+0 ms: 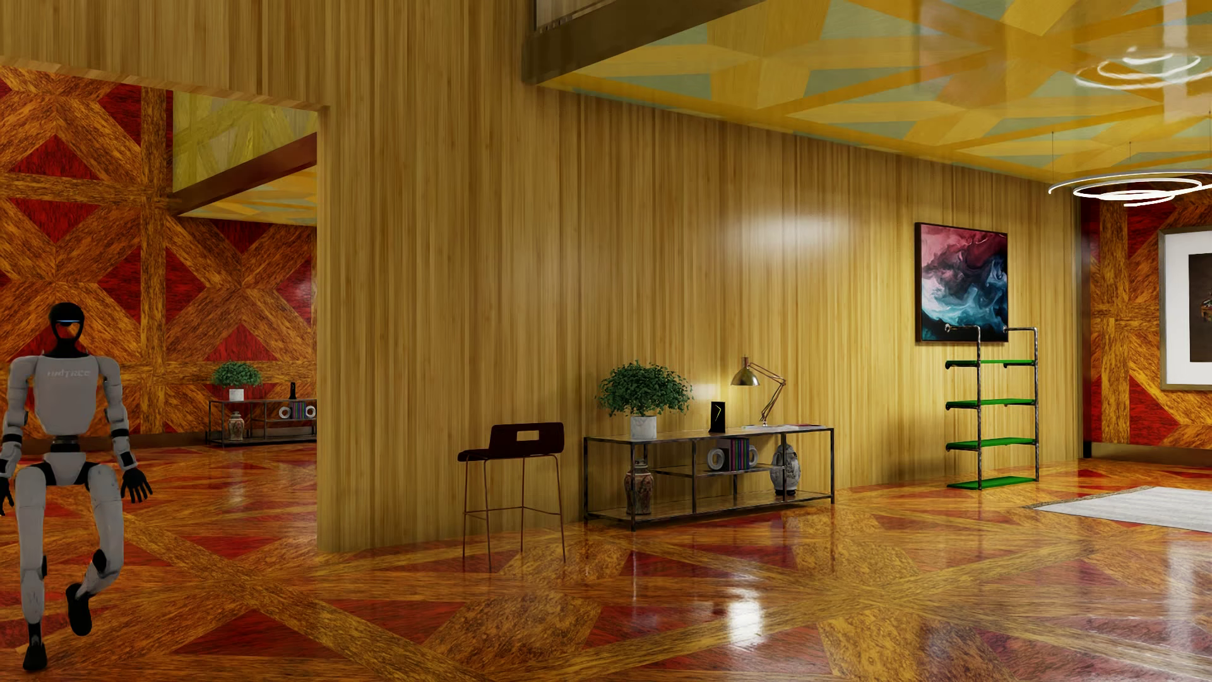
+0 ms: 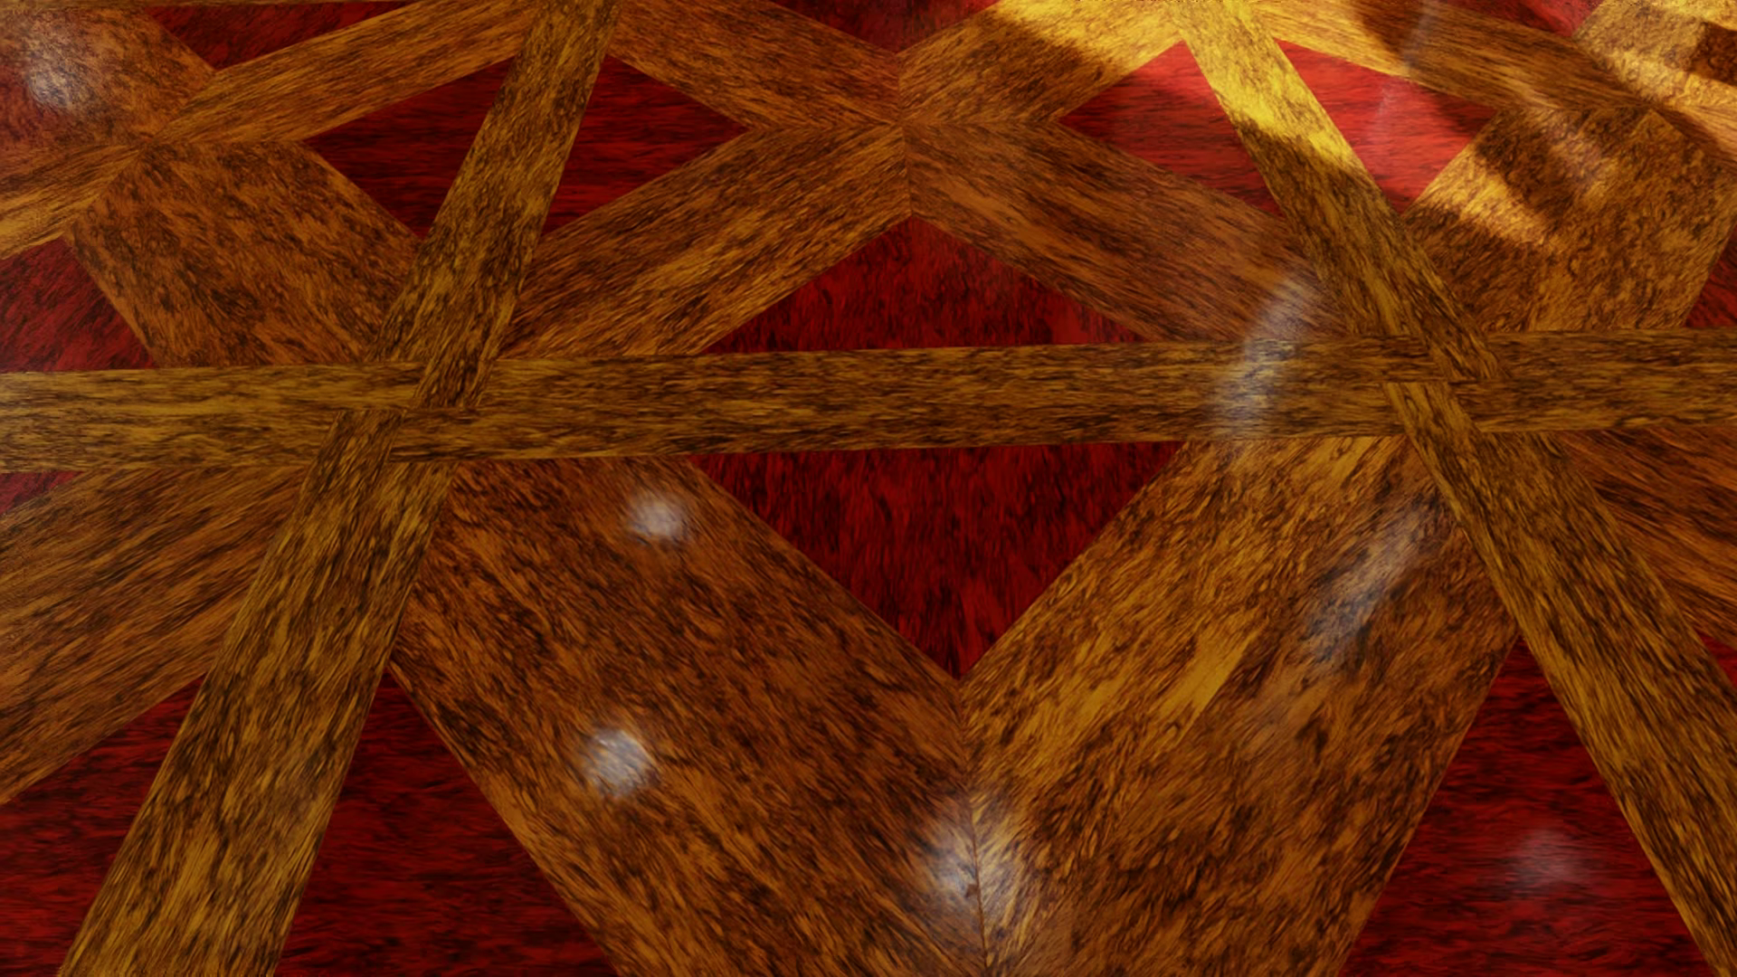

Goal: Move towards the dark green shelves

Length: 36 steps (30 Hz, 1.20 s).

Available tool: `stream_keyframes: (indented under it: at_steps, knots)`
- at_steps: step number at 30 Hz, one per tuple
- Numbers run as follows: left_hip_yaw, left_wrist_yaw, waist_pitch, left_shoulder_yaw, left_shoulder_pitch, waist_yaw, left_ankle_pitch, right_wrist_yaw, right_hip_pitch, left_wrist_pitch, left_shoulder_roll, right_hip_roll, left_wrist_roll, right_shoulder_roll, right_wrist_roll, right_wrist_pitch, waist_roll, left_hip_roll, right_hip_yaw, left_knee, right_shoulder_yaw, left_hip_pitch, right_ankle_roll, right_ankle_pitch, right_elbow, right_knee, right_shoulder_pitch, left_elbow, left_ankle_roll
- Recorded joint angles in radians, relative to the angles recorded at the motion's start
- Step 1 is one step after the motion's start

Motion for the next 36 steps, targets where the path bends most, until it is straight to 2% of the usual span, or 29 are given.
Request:
stream_keyframes:
  at_steps: [1,3,4,5,6,8,9,10,11,12,13,14,17,18,19,21,22,24,26,27,28,29,30,31,32,33,34,35,36]
  knots:
    - [0.011,0.061,-0.001,0.051,0.078,0.020,-0.011,-0.001,0.047,-0.029,0.013,0.007,-0.023,-0.022,-0.025,-0.032,0.009,0.028,-0.007,-0.031,0.030,-0.080,0.005,-0.017,0.015,-0.033,-0.051,-0.053,0.005]
    - [0.045,0.123,-0.003,0.250,0.218,0.056,-0.042,-0.050,0.130,-0.018,-0.006,0.021,-0.207,-0.042,0.005,-0.083,0.021,0.071,-0.026,-0.208,0.028,-0.212,0.018,-0.059,-0.014,-0.081,-0.135,-0.132,0.028]
    - [0.081,0.141,-0.005,0.327,0.266,0.070,-0.039,-0.074,0.173,0.006,-0.022,0.027,-0.288,-0.051,0.039,-0.106,0.025,0.084,-0.040,-0.366,0.014,-0.249,0.026,-0.078,-0.044,-0.112,-0.170,-0.156,0.047]
    - [0.125,0.153,-0.007,0.372,0.298,0.080,-0.020,-0.092,0.216,0.043,-0.035,0.033,-0.332,-0.058,0.080,-0.121,0.029,0.081,-0.057,-0.574,-0.003,-0.262,0.035,-0.094,-0.076,-0.147,-0.202,-0.169,0.028]
    - [0.161,0.181,-0.010,0.393,0.320,0.086,0.000,-0.103,0.263,0.083,-0.048,0.043,-0.346,-0.069,0.102,-0.133,0.033,0.049,-0.075,-0.835,-0.004,-0.245,0.045,-0.107,-0.106,-0.185,-0.232,-0.178,0.042]
    - [0.179,0.201,-0.013,0.388,0.351,0.092,-0.055,-0.106,0.362,0.139,-0.076,0.070,-0.321,-0.080,0.119,-0.138,0.036,-0.020,-0.107,-1.227,0.006,-0.235,0.068,-0.128,-0.149,-0.266,-0.288,-0.183,-0.069]
    - [0.199,0.183,-0.014,0.378,0.357,0.091,-0.073,-0.111,0.409,0.132,-0.087,0.083,-0.299,-0.084,0.117,-0.134,0.037,-0.026,-0.132,-1.233,0.010,-0.252,0.079,-0.149,-0.161,-0.286,-0.304,-0.184,-0.068]
    - [0.279,0.153,-0.015,0.363,0.360,0.087,-0.047,-0.113,0.452,0.120,-0.091,0.092,-0.261,-0.083,0.122,-0.136,0.037,-0.013,-0.159,-1.176,0.009,-0.235,0.091,-0.174,-0.171,-0.276,-0.307,-0.182,-0.050]
    - [0.307,0.129,-0.013,0.374,0.358,0.092,-0.059,-0.101,0.488,0.110,-0.109,0.089,-0.243,-0.079,0.125,-0.139,0.029,-0.002,-0.174,-1.082,0.012,-0.230,0.101,-0.176,-0.178,-0.258,-0.300,-0.194,0.033]
    - [0.348,0.113,-0.013,0.401,0.360,0.099,-0.051,-0.095,0.522,0.104,-0.141,0.078,-0.236,-0.073,0.114,-0.144,0.018,0.011,-0.171,-1.029,0.027,-0.208,0.107,-0.144,-0.179,-0.225,-0.289,-0.216,0.153]
    - [0.371,0.130,-0.013,0.446,0.367,0.108,0.009,-0.097,0.534,0.116,-0.181,0.055,-0.241,-0.061,0.100,-0.149,0.002,0.016,-0.158,-1.001,0.044,-0.174,0.099,-0.073,-0.172,-0.153,-0.271,-0.248,0.232]
    - [0.374,0.165,-0.013,0.490,0.364,0.115,0.022,-0.098,0.509,0.126,-0.225,0.015,-0.258,-0.051,0.089,-0.147,-0.016,0.006,-0.145,-0.964,0.047,-0.151,0.105,0.023,-0.165,-0.027,-0.243,-0.275,0.253]
    - [0.330,0.238,-0.010,0.542,0.263,0.103,-0.080,-0.070,0.265,0.173,-0.298,-0.110,-0.266,-0.021,0.109,-0.121,-0.067,-0.091,-0.024,-0.894,0.003,-0.060,0.063,0.305,-0.152,0.558,-0.124,-0.234,0.255]
    - [0.305,0.253,-0.008,0.523,0.211,0.092,-0.105,-0.051,0.167,0.173,-0.295,-0.118,-0.241,-0.015,0.111,-0.104,-0.079,-0.137,0.042,-0.911,-0.009,-0.010,0.060,0.243,-0.138,0.696,-0.087,-0.205,0.255]
    - [0.272,0.262,-0.009,0.487,0.156,0.079,-0.122,-0.037,0.076,0.155,-0.282,-0.129,-0.202,-0.010,0.113,-0.089,-0.087,-0.181,0.094,-0.940,-0.023,0.047,0.042,0.198,-0.120,0.791,-0.053,-0.181,0.255]
    - [0.171,0.267,-0.013,0.421,0.045,0.048,-0.148,-0.023,-0.081,0.074,-0.246,-0.189,-0.145,0.007,0.111,-0.064,-0.096,-0.265,0.145,-0.998,-0.059,0.153,0.001,0.203,-0.100,0.841,0.024,-0.180,0.253]
    - [0.104,0.258,-0.016,0.382,-0.011,0.030,-0.164,-0.025,-0.143,0.009,-0.226,-0.222,-0.132,0.020,0.118,-0.055,-0.100,-0.300,0.143,-1.017,-0.080,0.200,-0.041,0.199,-0.099,0.798,0.062,-0.207,0.252]
    - [-0.034,0.227,-0.018,0.298,-0.116,0.001,-0.207,-0.036,-0.229,-0.109,-0.172,-0.249,-0.119,0.053,0.139,-0.057,-0.110,-0.352,0.106,-1.032,-0.116,0.281,-0.085,0.173,-0.114,0.585,0.136,-0.294,0.250]
    - [-0.138,0.223,-0.018,0.230,-0.196,-0.012,-0.251,-0.035,-0.255,-0.156,-0.114,-0.205,-0.107,0.079,0.136,-0.068,-0.122,-0.382,0.050,-1.046,-0.119,0.349,-0.060,0.210,-0.117,0.175,0.183,-0.414,0.248]
    - [-0.174,0.231,-0.017,0.210,-0.218,-0.014,-0.269,-0.022,-0.246,-0.156,-0.091,-0.139,-0.109,0.087,0.127,-0.067,-0.126,-0.388,0.065,-1.059,-0.112,0.382,-0.014,0.242,-0.116,-0.083,0.192,-0.476,0.247]
    - [-0.196,0.245,-0.016,0.203,-0.226,-0.014,-0.286,-0.001,-0.223,-0.154,-0.073,-0.057,-0.132,0.087,0.114,-0.066,-0.129,-0.389,0.129,-1.075,-0.101,0.419,0.026,0.234,-0.118,-0.336,0.196,-0.530,0.247]
    - [-0.202,0.261,-0.012,0.201,-0.223,-0.010,-0.302,0.013,-0.231,-0.150,-0.055,0.008,-0.159,0.079,0.102,-0.065,-0.130,-0.389,0.173,-1.075,-0.095,0.456,0.147,0.213,-0.125,-0.442,0.197,-0.565,0.247]
    - [-0.199,0.276,-0.007,0.210,-0.217,-0.007,-0.316,0.015,-0.240,-0.137,-0.045,0.061,-0.196,0.072,0.101,-0.066,-0.129,-0.389,0.195,-1.065,-0.101,0.490,0.178,0.219,-0.137,-0.456,0.194,-0.578,0.247]
    - [-0.196,0.287,-0.004,0.223,-0.207,-0.008,-0.323,0.001,-0.251,-0.119,-0.043,0.104,-0.246,0.064,0.103,-0.070,-0.126,-0.388,0.236,-1.049,-0.113,0.524,0.181,0.233,-0.149,-0.394,0.190,-0.564,0.249]
    - [-0.201,0.276,-0.004,0.223,-0.204,-0.016,-0.305,-0.021,-0.261,-0.088,-0.046,0.134,-0.281,0.062,0.110,-0.069,-0.120,-0.390,0.287,-1.016,-0.137,0.560,0.148,0.252,-0.167,-0.294,0.193,-0.513,0.249]
    - [-0.217,0.257,-0.006,0.210,-0.209,-0.025,-0.262,-0.054,-0.249,-0.054,-0.050,0.138,-0.289,0.074,0.133,-0.064,-0.112,-0.386,0.299,-0.985,-0.178,0.593,0.105,0.315,-0.190,-0.218,0.205,-0.434,0.248]
    - [-0.225,0.224,-0.008,0.192,-0.213,-0.035,-0.196,-0.089,-0.249,-0.014,-0.055,0.113,-0.275,0.089,0.165,-0.063,-0.101,-0.376,0.255,-0.920,-0.217,0.604,0.047,0.336,-0.209,-0.129,0.216,-0.338,0.245]
    - [-0.230,0.196,-0.008,0.170,-0.213,-0.044,-0.105,-0.117,-0.253,0.036,-0.065,0.083,-0.238,0.101,0.200,-0.061,-0.085,-0.366,0.210,-0.811,-0.253,0.586,0.017,0.266,-0.218,-0.033,0.226,-0.232,0.213]
    - [-0.223,0.167,-0.007,0.143,-0.207,-0.054,-0.023,-0.136,-0.250,0.082,-0.071,0.054,-0.187,0.113,0.233,-0.051,-0.070,-0.346,0.165,-0.642,-0.282,0.527,0.004,0.190,-0.210,0.041,0.223,-0.135,0.092]
